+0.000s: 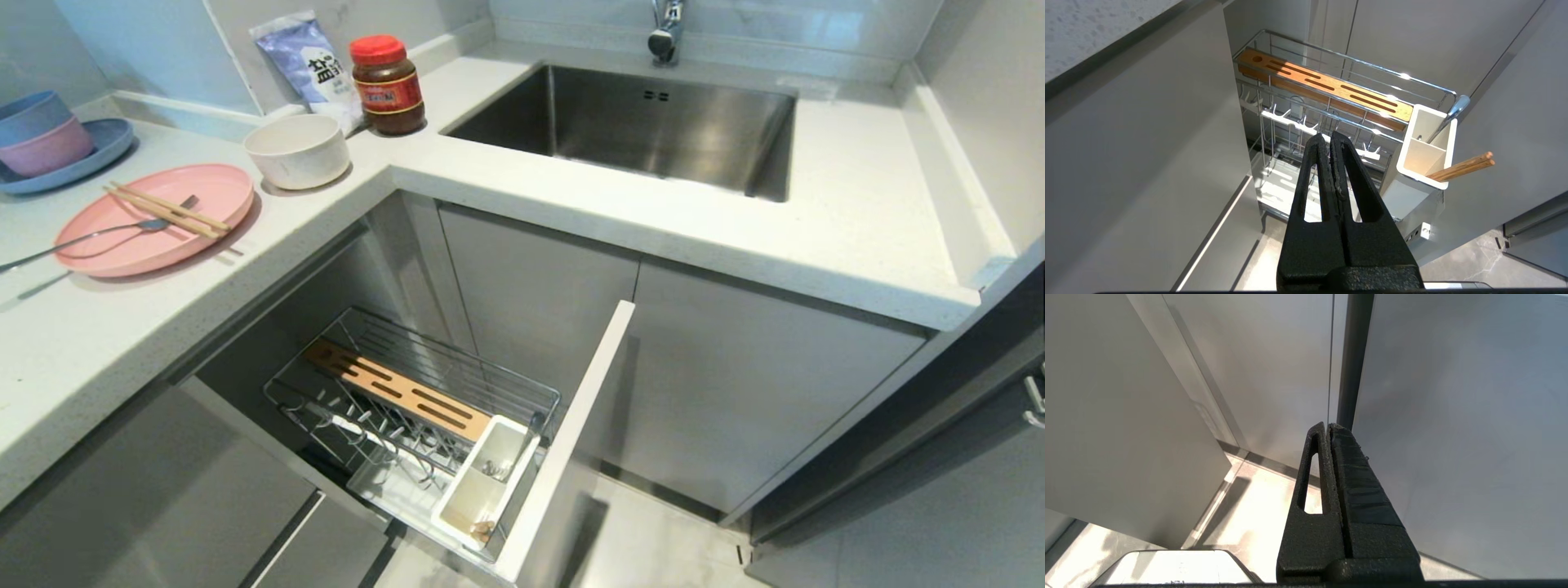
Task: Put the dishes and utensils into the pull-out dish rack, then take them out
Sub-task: Pick up the chopsticks and place it in the cupboard
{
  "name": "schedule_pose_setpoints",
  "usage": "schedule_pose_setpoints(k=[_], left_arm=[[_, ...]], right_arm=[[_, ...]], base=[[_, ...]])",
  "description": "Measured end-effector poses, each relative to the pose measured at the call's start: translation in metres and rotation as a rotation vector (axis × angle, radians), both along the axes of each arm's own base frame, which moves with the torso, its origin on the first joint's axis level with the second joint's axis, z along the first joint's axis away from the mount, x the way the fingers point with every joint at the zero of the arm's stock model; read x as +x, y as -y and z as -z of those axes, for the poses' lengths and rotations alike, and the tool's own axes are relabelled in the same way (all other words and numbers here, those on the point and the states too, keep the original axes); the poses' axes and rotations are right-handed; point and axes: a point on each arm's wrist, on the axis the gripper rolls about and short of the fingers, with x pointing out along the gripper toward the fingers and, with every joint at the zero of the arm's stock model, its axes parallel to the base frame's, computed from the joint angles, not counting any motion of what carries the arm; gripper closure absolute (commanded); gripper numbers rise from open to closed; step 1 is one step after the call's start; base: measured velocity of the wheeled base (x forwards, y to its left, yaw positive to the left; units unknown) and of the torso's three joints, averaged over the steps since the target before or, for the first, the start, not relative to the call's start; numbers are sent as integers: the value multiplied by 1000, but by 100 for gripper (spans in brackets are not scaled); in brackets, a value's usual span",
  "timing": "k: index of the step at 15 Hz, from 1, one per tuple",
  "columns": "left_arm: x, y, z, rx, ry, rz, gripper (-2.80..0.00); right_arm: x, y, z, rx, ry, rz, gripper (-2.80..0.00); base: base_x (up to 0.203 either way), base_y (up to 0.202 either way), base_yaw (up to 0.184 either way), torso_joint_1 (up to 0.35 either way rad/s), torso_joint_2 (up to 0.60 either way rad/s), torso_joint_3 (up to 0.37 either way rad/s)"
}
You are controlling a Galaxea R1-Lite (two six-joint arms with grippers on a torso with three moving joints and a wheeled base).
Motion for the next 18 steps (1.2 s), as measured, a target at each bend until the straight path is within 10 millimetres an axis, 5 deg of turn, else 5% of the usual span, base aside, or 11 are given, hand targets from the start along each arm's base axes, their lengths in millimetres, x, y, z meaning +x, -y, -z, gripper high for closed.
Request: schedule_pose_setpoints(k=[11,18], left_arm=[[-2,0,-5,13,16,-2,0],[-63,0,-118,157,279,-60,0]], right_arm=[[0,0,0,0,0,0,0],[0,0,0,0,0,0,0]], base=[[0,0,0,0,0,-2],[0,0,0,0,0,0]])
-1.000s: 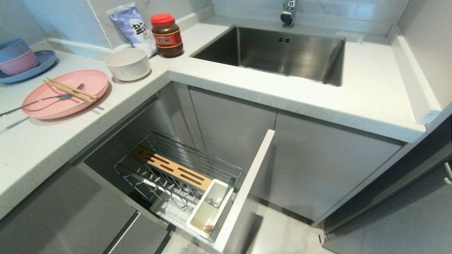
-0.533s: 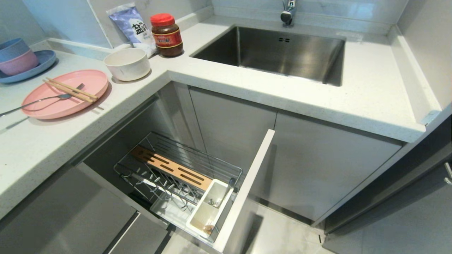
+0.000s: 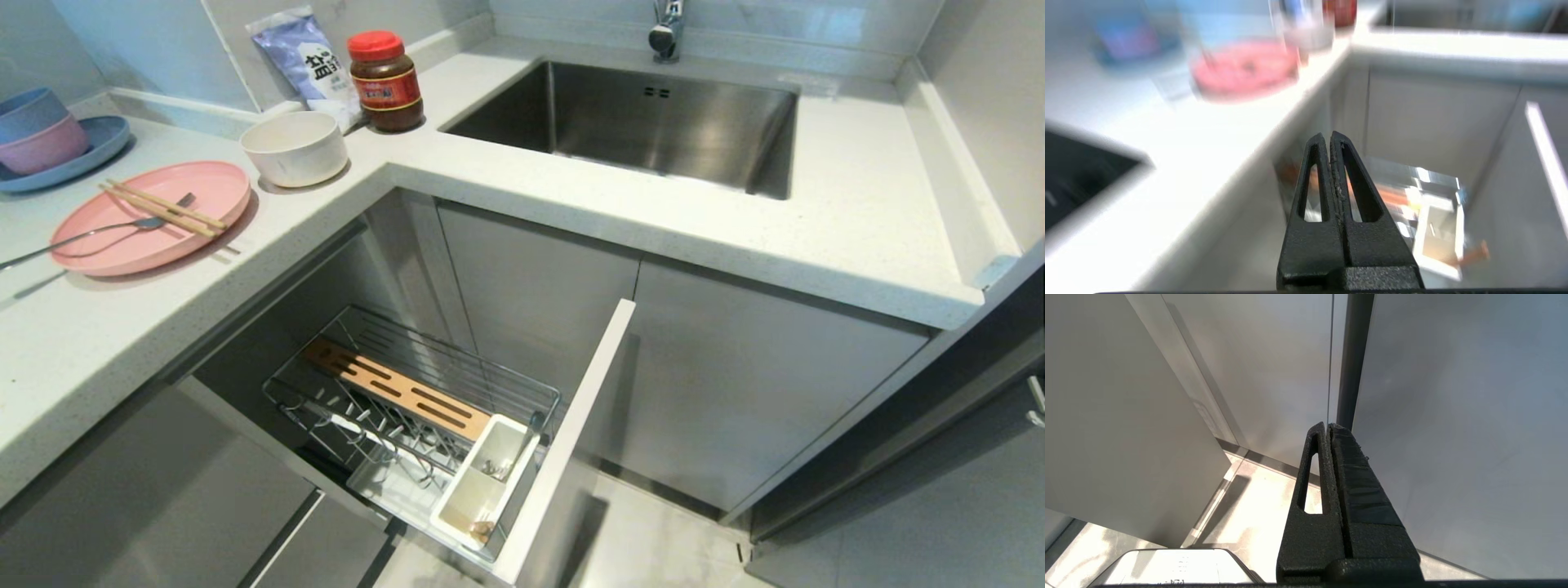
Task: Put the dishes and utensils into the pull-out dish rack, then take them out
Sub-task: Pick up the chopsticks and place it in the cupboard
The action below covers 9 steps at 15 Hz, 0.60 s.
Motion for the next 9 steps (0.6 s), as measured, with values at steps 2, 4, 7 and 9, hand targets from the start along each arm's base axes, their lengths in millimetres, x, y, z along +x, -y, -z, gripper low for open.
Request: schedule_pose_setpoints(k=[2,4,7,9], left_arm=[[-14,1,-42,26,67,-9,0],[-19,2,-90,19,135,-16,0],[-8,4,-164,-60,218,-9,0],[10,5,-203,-149,232,14,0]], right_arm=[[0,0,0,0,0,0,0],[0,0,0,0,0,0,0],[0,0,0,0,0,0,0],[0,0,0,0,0,0,0]], base=[[0,0,0,0,0,0],[0,0,0,0,0,0],[0,0,0,0,0,0],[0,0,0,0,0,0]])
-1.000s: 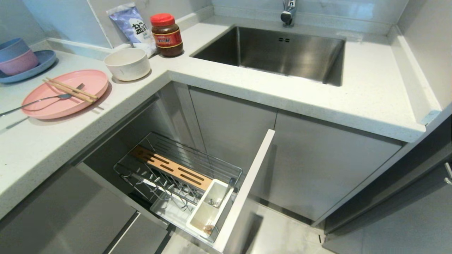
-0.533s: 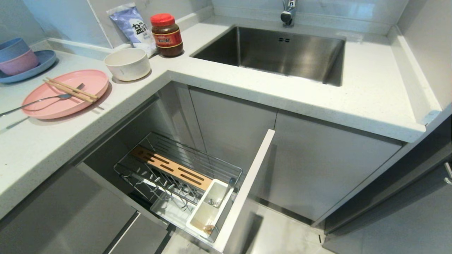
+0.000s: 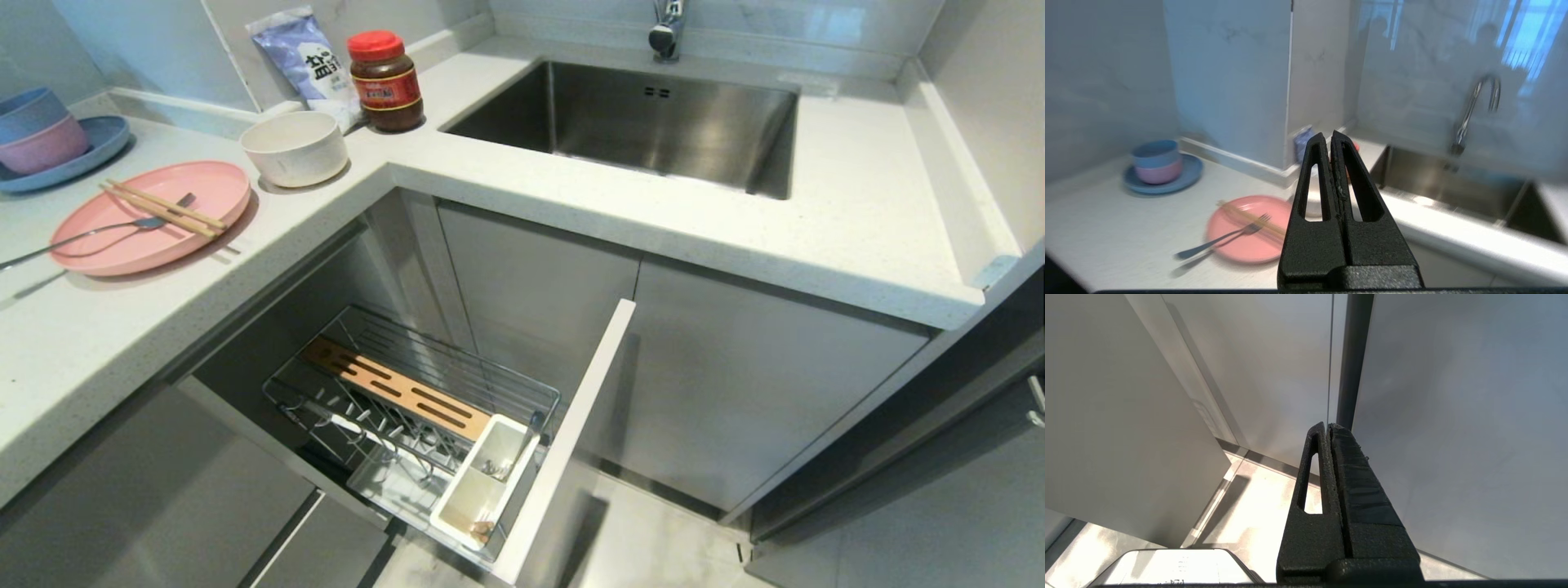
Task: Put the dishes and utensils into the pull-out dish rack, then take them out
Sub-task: Pick up the chopsticks and place it in the cupboard
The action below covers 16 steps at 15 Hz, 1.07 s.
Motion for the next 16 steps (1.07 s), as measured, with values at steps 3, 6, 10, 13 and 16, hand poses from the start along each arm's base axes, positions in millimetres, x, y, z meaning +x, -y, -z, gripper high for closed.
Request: schedule_pose_setpoints(k=[3,6,10,13,16], left_arm=[[53,-3,-35,-180,-70,78,0],[117,-9,-45,-395,-187,165,0],[199,-3,-43,-626,-383,182,0],[252,8,-31,-697,-502,74,0],[288,12,-11,-691,-651,-56,0]], right_arm=[[0,0,0,0,0,0,0],[0,0,0,0,0,0,0],[0,0,0,0,0,0,0],[0,0,0,0,0,0,0],[0,0,0,0,0,0,0]], base=[[0,0,0,0,0,0],[0,0,0,0,0,0],[0,0,0,0,0,0],[0,0,0,0,0,0],[0,0,0,0,0,0]])
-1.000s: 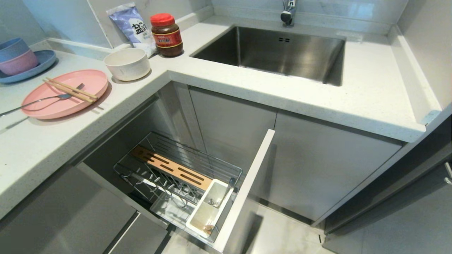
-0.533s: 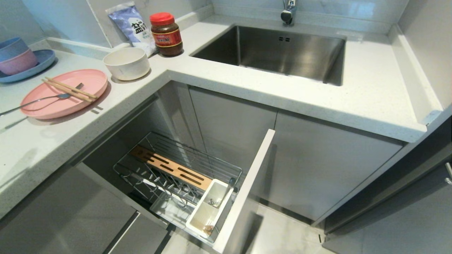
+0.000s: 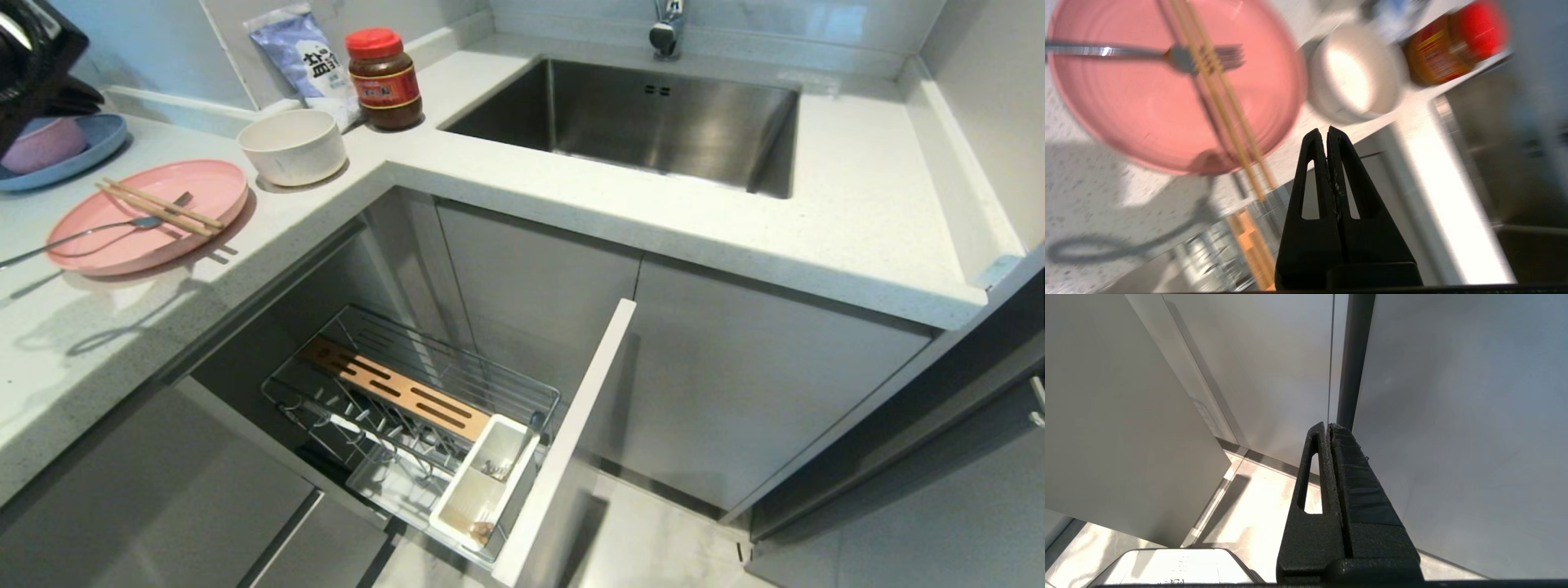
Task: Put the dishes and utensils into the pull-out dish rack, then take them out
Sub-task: Pick up the chopsticks and place it in the cupboard
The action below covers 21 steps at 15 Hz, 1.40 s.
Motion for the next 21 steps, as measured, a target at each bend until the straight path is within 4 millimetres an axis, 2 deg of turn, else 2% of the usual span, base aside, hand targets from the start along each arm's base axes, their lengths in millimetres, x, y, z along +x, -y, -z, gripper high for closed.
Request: schedule_pose_setpoints(k=[4,7,13,20,21], left_arm=[[34,0,19,63,-106,-68,0],[47,-6,28,105,-151,-126,0],[60,-12,42,128,-238,-162,0],[62,-15,45,131,-266,-172,0],[62,-15,46,133,-275,-173,-280]], right_arm=[[0,0,0,0,0,-1,0],[0,0,0,0,0,0,0],[0,0,0,0,0,-1,0],[0,0,0,0,0,0,0],[0,0,0,0,0,0,0]], base=[[0,0,0,0,0,0],[0,0,0,0,0,0],[0,0,0,0,0,0],[0,0,0,0,0,0],[0,0,0,0,0,0]])
